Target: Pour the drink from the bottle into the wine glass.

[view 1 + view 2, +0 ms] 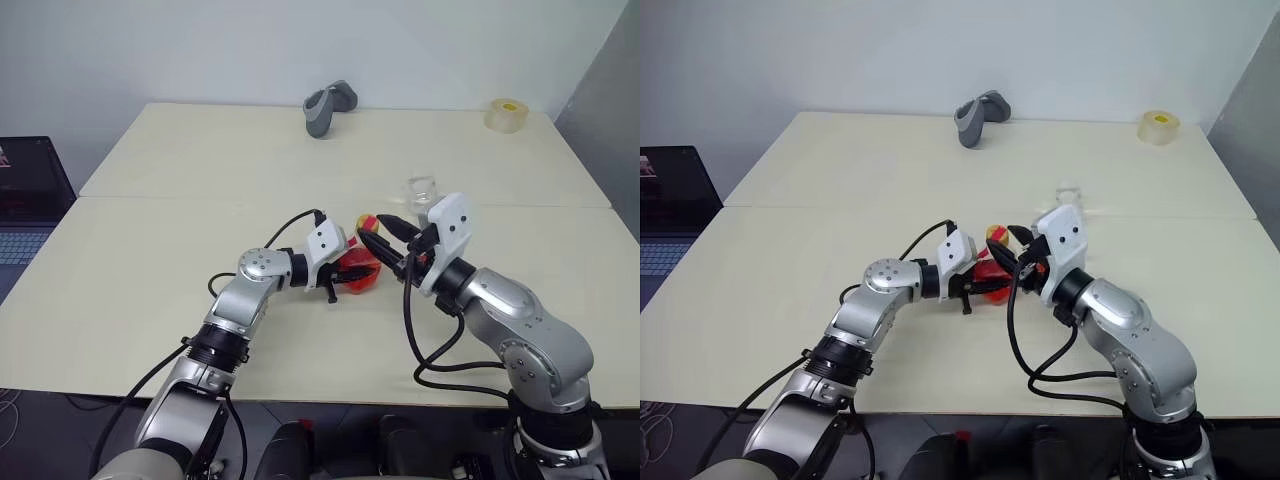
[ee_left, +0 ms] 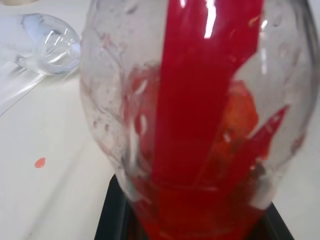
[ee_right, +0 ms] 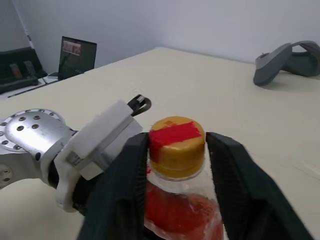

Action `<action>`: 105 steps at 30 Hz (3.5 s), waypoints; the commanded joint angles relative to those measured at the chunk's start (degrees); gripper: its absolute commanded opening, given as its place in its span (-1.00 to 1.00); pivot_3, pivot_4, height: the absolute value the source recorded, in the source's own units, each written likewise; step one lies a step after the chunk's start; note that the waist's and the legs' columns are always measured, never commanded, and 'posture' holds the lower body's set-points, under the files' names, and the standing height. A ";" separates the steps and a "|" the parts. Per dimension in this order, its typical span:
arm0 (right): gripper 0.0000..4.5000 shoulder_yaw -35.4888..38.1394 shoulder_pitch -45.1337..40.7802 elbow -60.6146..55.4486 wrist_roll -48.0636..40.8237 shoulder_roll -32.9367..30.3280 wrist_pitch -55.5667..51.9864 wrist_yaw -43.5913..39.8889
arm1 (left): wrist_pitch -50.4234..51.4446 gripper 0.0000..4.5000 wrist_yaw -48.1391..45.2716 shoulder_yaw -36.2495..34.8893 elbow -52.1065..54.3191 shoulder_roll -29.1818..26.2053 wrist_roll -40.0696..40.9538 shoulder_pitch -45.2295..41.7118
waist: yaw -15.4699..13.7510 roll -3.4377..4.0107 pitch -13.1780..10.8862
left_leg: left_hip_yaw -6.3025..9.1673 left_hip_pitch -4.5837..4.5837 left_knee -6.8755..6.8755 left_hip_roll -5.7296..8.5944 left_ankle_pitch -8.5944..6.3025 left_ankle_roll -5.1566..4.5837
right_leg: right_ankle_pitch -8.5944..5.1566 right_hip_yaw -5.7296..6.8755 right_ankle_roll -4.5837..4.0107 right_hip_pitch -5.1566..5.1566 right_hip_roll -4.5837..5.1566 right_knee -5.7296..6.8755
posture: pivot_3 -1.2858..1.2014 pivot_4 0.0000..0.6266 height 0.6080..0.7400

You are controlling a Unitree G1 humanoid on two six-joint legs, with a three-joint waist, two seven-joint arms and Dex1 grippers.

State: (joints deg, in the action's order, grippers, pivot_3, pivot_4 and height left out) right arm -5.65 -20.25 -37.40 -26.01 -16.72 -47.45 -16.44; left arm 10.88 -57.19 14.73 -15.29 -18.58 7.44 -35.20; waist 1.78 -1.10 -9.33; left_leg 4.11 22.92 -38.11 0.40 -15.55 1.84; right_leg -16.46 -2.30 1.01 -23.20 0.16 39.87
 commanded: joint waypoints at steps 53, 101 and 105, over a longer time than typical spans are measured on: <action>0.94 7.56 -0.90 7.30 6.31 -8.56 10.13 -5.68 | -3.14 -0.65 3.73 -1.57 2.80 1.37 -0.23 0.24 | -0.10 0.06 -0.07 | 0.00 0.01 0.00 0.02 0.03 0.00 | -0.01 0.01 -0.01 0.01 0.01 -0.01 | 0.03 -0.52 1.00; 0.94 11.06 -1.62 7.06 0.80 -17.90 4.02 -12.48 | -3.46 -0.66 3.67 -1.63 1.84 1.25 0.00 0.08 | -0.05 0.05 -0.07 | -0.01 -0.01 0.03 0.01 0.03 -0.02 | -0.01 0.00 -0.02 0.02 -0.01 -0.01 | 0.03 -0.52 1.00; 0.94 11.47 -1.84 4.49 -4.82 -17.65 0.41 -14.87 | -3.46 -0.66 3.62 -1.63 1.89 1.19 -0.04 0.08 | 0.01 0.05 -0.07 | -0.01 -0.02 0.04 -0.01 0.03 -0.02 | -0.01 -0.01 -0.02 0.02 -0.03 0.00 | 0.03 -0.52 1.00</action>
State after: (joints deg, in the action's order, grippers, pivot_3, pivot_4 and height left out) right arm 4.70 -21.35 -29.55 -28.14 -34.46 -46.14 -30.21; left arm 8.45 -53.34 14.17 -15.56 -17.56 6.39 -34.02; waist 1.79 -1.05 -9.41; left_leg 4.10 22.91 -38.07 0.40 -15.53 1.82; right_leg -16.47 -2.30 0.99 -23.18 0.13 39.87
